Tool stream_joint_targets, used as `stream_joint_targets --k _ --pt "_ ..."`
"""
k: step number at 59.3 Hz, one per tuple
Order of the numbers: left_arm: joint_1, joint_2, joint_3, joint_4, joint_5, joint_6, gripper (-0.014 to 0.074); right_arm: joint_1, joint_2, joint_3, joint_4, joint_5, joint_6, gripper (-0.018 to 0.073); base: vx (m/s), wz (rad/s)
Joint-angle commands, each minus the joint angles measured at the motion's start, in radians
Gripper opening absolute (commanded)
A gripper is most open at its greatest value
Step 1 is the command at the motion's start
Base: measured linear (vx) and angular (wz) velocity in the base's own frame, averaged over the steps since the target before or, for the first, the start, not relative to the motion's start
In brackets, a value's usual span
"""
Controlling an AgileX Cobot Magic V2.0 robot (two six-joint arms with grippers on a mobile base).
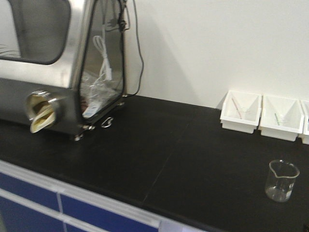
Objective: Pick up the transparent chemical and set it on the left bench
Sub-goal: 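Drive the base to the bench with white bins, holding the pipette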
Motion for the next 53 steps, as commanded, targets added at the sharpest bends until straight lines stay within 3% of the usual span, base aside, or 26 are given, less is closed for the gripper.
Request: stream_joint_targets --k 1,53 --pt "-0.002 -0.019 0.016 -0.001 -0.078 -0.008 -0.0003 -0.003 0.004 -0.03 -0.008 -0.08 0.002 0.0 0.41 -0.34" --pt "-0.002 -0.019 0.016 -0.001 -0.078 -0.008 -0.0003 -0.003 0.004 -0.03 -0.008 -0.08 0.002 0.0 0.31 -0.4"
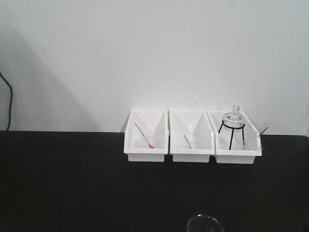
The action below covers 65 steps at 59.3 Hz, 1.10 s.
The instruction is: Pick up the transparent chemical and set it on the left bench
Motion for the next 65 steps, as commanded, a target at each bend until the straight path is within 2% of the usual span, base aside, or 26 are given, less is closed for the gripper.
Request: stream_joint_targets --k 1,27,65 --pt "-0.002 -0.019 0.016 -0.001 -0.078 -0.008 -0.0003 -0.003 0.004 -0.03 -0.008 -0.08 0.002 0.0 0.21 -0.37" --pt "-0.002 -0.019 0.016 -0.001 -0.078 -0.008 -0.0003 -0.003 0.004 -0.03 -0.008 -0.08 0.002 0.0 0.12 -0.2" --pt "-0.002 -0.019 0.016 -0.001 -0.078 -0.008 -0.0003 -0.002 0.004 -0.03 0.004 -0.078 0.007 0.0 0.0 -0.01"
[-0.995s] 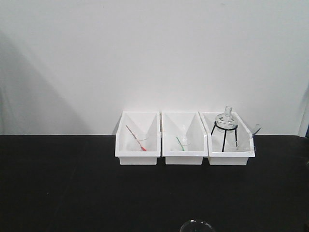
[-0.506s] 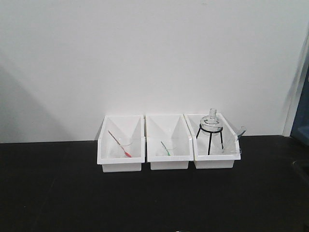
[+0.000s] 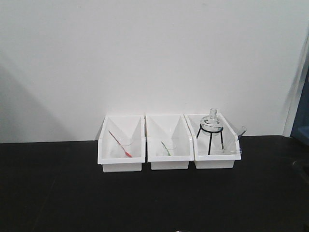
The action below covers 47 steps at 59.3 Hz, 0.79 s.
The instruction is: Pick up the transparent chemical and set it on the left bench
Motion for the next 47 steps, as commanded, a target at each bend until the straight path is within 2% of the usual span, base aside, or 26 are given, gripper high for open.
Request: stream_joint_targets --k 1,7,16,31,37,47 --pt "-0.002 -0.019 0.016 -0.001 -0.078 -0.008 -0.0003 -0.002 0.004 -0.03 0.008 -0.077 0.009 0.0 0.0 0.0" --pt "-0.002 -0.019 0.016 -0.001 -0.078 -0.008 -0.0003 -0.002 0.031 -0.03 0.055 -0.135 0.033 0.0 0.0 0.0" --pt "-0.002 -0.019 0.016 -0.001 -0.078 -0.008 -0.0003 -0.002 0.188 -0.03 0.141 -0.331 0.043 0.0 0.0 0.0" --pt "-0.002 -0.019 0.016 -0.001 -0.078 -0.008 -0.0003 -0.002 0.518 -0.03 0.138 -0.669 0.082 0.0 0.0 0.0" --pt "-0.002 -0.019 0.016 -0.001 -0.078 -0.008 -0.0003 -0.002 0.621 -0.03 0.085 -0.798 0.186 0.0 0.0 0.0" --pt "-0.002 -0.019 0.016 -0.001 -0.078 -0.008 -0.0003 -0.002 0.756 -0.03 -0.153 -1.036 0.445 0.0 0.0 0.0"
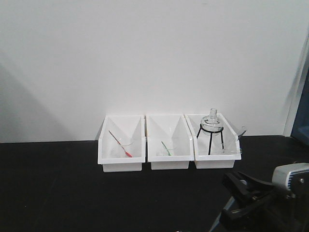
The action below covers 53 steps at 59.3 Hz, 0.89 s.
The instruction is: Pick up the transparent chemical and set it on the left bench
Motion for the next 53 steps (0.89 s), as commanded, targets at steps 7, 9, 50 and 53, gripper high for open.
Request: stream_joint_targets --k 7,9,50,53 --pt "-0.002 -0.019 0.016 -0.001 -0.078 -0.008 -0.0003 -0.002 0.121 -0.03 -0.206 -0.282 0.178 0.0 0.0 0.0" --pt "-0.002 -0.019 0.016 -0.001 -0.078 -0.008 -0.0003 -0.002 0.146 -0.03 -0.211 -0.299 0.178 0.0 0.0 0.0" --pt "-0.002 -0.019 0.016 -0.001 -0.078 -0.008 -0.0003 -0.002 0.42 -0.03 -0.209 -0.426 0.142 0.0457 0.0 0.0" --pt "-0.002 -0.019 0.016 -0.001 -0.078 -0.008 -0.0003 -0.002 0.418 -0.03 -0.209 -0.427 0.135 0.0487 0.0 0.0"
